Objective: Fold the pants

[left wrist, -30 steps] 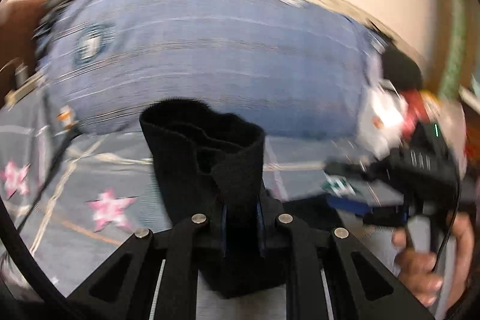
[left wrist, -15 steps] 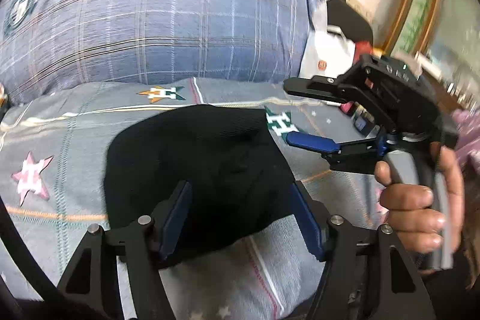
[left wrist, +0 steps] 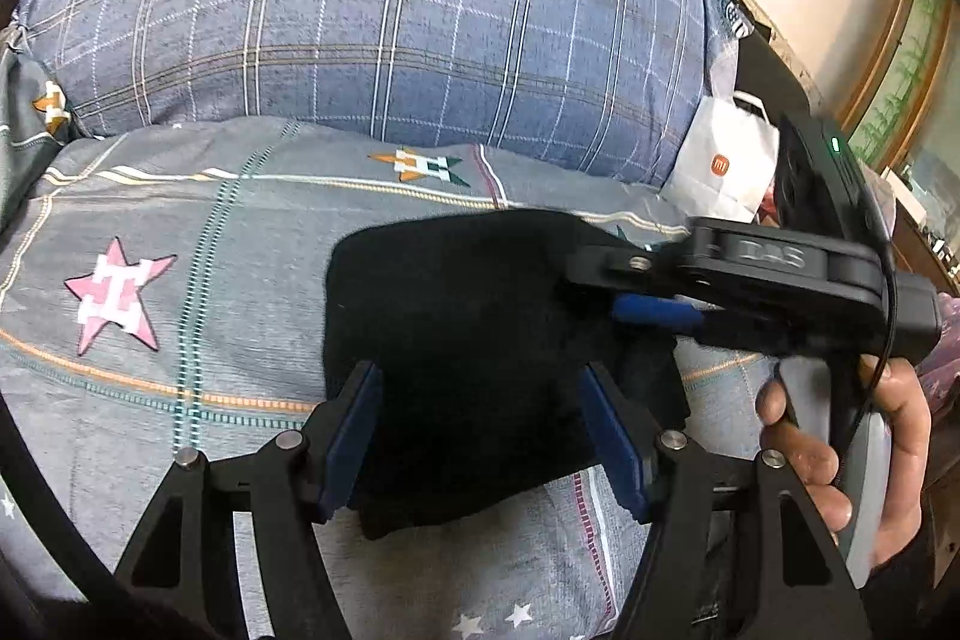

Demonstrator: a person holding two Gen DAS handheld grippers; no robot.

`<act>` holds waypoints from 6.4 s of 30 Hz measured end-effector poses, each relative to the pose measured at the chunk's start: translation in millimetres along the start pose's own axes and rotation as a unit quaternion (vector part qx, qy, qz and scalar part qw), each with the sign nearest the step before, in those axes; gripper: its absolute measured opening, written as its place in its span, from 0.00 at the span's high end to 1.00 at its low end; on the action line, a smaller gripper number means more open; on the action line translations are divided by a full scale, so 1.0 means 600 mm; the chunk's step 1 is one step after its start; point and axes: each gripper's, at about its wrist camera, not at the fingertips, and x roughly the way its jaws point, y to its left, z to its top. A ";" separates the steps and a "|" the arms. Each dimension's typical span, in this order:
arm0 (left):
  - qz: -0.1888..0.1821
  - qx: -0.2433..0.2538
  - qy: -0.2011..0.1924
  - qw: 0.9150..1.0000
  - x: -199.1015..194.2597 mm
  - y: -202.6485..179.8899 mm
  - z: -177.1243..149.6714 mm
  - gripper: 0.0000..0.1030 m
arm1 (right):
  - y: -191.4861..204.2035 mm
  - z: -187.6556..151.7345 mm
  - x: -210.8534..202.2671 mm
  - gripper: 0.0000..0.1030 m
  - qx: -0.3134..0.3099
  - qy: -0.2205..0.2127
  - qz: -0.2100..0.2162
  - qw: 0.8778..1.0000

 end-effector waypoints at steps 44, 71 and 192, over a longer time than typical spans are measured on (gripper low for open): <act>0.072 -0.009 0.071 0.995 0.068 -0.004 0.038 0.30 | -0.026 -0.038 -0.120 0.97 -0.018 -0.027 -0.001 0.999; 0.054 0.078 0.016 0.995 -0.009 -0.070 0.065 0.29 | -0.097 -0.067 -0.051 0.95 0.038 0.055 -0.063 0.996; 0.014 -0.180 0.042 0.983 -0.118 0.206 0.106 0.56 | 0.097 -0.105 0.001 0.61 -0.001 -0.033 0.074 0.997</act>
